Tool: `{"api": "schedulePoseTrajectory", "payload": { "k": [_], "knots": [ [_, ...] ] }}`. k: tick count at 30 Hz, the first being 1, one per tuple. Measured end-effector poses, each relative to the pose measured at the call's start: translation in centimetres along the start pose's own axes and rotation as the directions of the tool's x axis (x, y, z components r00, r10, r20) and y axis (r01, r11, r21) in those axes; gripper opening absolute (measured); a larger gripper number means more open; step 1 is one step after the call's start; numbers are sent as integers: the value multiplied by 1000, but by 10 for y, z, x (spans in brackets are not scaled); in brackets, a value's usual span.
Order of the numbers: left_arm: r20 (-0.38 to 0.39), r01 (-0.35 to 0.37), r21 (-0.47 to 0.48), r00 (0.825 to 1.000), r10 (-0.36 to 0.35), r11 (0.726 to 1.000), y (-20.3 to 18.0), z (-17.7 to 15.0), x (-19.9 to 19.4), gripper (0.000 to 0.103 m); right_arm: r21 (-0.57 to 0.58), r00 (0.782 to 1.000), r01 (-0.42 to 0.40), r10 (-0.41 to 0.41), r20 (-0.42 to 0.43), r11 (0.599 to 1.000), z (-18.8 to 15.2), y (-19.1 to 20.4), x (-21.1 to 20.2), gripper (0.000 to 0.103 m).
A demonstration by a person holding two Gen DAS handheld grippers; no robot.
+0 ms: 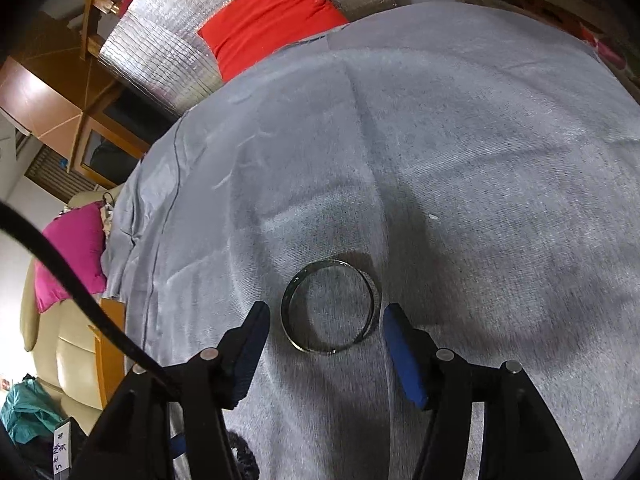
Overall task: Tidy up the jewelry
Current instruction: 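Grasp the black scrunchie with the left tool while the right tool grasps the silver bangle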
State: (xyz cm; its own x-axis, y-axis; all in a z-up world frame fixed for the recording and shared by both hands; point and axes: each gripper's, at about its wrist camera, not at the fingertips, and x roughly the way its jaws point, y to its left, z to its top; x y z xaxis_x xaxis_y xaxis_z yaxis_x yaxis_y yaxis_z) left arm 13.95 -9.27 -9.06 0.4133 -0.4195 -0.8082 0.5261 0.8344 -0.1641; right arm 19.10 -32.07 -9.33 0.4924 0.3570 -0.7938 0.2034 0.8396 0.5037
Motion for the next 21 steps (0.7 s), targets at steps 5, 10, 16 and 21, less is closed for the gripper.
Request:
{"api": "schedulePoseTrajectory", "payload": {
  "k": [5, 10, 16, 21],
  "knots": [
    [-8, 83, -17, 996, -84, 996, -2, 3, -1, 70, -23, 999, 40, -39, 12, 999, 2, 8, 5, 75],
    [-19, 80, -2, 997, -80, 997, -6, 0, 1, 72, -85, 995, 96, -96, 2, 992, 1, 21, 16, 80],
    [4, 76, 35, 997, -77, 996, -11, -10, -5, 70, -140, 986, 168, -168, 15, 976, 0, 26, 25, 80],
    [19, 81, 32, 996, -82, 996, -7, -12, -13, 37, -213, 951, 309, -305, 54, 927, -3, 31, 29, 43]
  ]
}}
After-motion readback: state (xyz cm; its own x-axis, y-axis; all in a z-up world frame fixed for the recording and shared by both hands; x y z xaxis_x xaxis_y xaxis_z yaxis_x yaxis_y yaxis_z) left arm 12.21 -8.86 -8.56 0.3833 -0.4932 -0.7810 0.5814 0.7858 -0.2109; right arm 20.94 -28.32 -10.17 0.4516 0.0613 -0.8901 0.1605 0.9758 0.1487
